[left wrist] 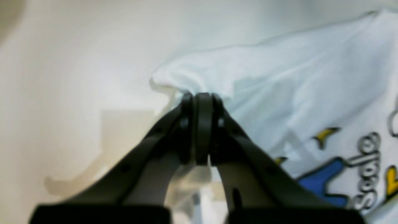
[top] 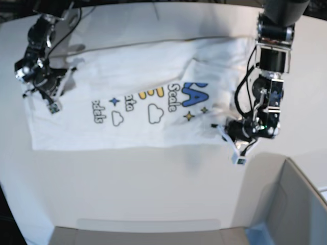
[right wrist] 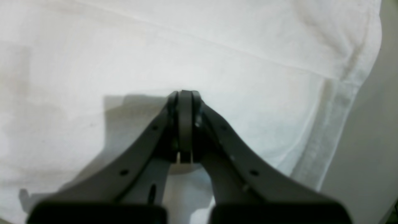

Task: Layout the t-shirt on the table in an organized manner, then fold the t-shirt properly
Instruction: 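Lower the left gripper onto the shirt body and grasp the fabric, then drag the grasped fabric with the left gripper toward the collar edge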

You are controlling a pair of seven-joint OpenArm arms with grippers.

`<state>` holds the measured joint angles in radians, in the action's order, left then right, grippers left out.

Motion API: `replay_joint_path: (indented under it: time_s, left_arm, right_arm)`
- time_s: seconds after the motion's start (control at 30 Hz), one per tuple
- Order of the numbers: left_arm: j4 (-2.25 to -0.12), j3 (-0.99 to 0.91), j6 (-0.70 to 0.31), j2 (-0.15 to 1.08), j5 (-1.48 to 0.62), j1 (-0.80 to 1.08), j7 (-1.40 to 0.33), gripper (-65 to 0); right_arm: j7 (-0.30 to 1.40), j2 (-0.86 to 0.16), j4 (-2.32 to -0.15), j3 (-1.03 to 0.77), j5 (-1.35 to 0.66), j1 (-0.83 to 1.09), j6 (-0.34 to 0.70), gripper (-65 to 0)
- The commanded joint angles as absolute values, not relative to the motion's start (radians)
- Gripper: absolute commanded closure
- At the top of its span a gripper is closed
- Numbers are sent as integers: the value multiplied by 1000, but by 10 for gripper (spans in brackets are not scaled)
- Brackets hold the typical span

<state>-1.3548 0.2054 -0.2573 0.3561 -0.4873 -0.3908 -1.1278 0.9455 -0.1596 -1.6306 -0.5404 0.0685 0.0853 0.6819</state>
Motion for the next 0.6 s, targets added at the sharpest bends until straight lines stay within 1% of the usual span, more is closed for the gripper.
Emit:
replay_joint_path:
  time_s: [0.0, 0.17, 0.27, 0.57]
  left_arm:
    - [-1426, 189, -260, 364, -493, -400, -1130, 0]
    - [-1639, 134, -260, 363, -493, -286, -1193, 0]
    - [-1733, 133, -260, 361, -493, -213, -1234, 0]
    - [-1903, 134, -262, 360, -495, 77, -1256, 0]
  right_arm:
    - [993, -163, -1630, -544, 99, 90, 698, 0]
    - [993, -163, -1630, -544, 99, 90, 698, 0]
    - [993, -163, -1630, -544, 99, 88, 698, 0]
    - [993, -163, -1629, -539, 99, 82, 698, 0]
